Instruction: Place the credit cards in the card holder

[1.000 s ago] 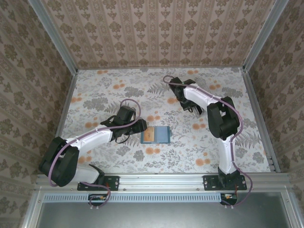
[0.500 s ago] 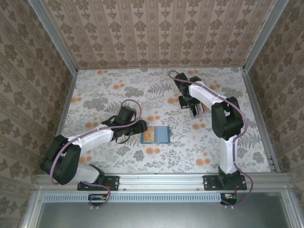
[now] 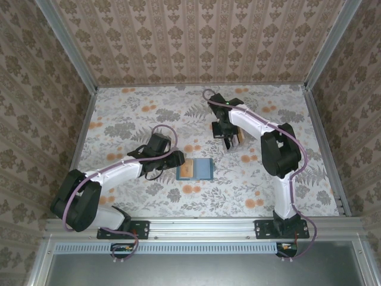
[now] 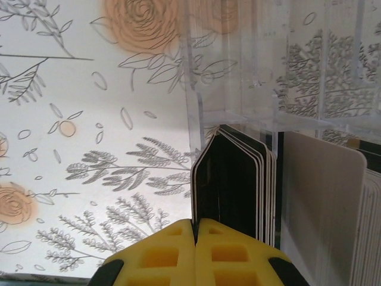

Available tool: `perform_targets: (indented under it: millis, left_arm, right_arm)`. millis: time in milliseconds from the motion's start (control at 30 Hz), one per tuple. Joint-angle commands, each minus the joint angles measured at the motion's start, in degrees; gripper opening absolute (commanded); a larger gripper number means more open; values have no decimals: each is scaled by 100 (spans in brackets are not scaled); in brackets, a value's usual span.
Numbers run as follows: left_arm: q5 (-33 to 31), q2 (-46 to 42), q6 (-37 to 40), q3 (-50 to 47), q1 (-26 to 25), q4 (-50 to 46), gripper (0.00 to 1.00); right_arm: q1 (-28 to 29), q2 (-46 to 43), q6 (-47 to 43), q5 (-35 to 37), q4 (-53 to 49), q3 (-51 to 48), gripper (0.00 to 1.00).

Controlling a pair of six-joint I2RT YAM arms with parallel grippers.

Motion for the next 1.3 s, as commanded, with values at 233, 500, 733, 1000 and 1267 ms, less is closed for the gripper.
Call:
perform_targets:
  millis: [233,500,733,1000,1267]
  left_arm:
    - [62,54,28,-31,48,126,62]
    - [72,63,38,-63,57,146,63]
    - [81,63,46,-84,74,163,62]
    - [74,19,35,-138,105,190,62]
    - [86,-16,46,-165,136,190,63]
  right_arm:
    - [189,23,8,1397,-590,133,9]
    - [565,292,-142,2492,-1148,652,21]
    - [714,450,-108,2690,-1224,720,32]
    - [818,671,-92,2872,-1230,670,33]
    - [956,977,-56,3606,-1365,685,35]
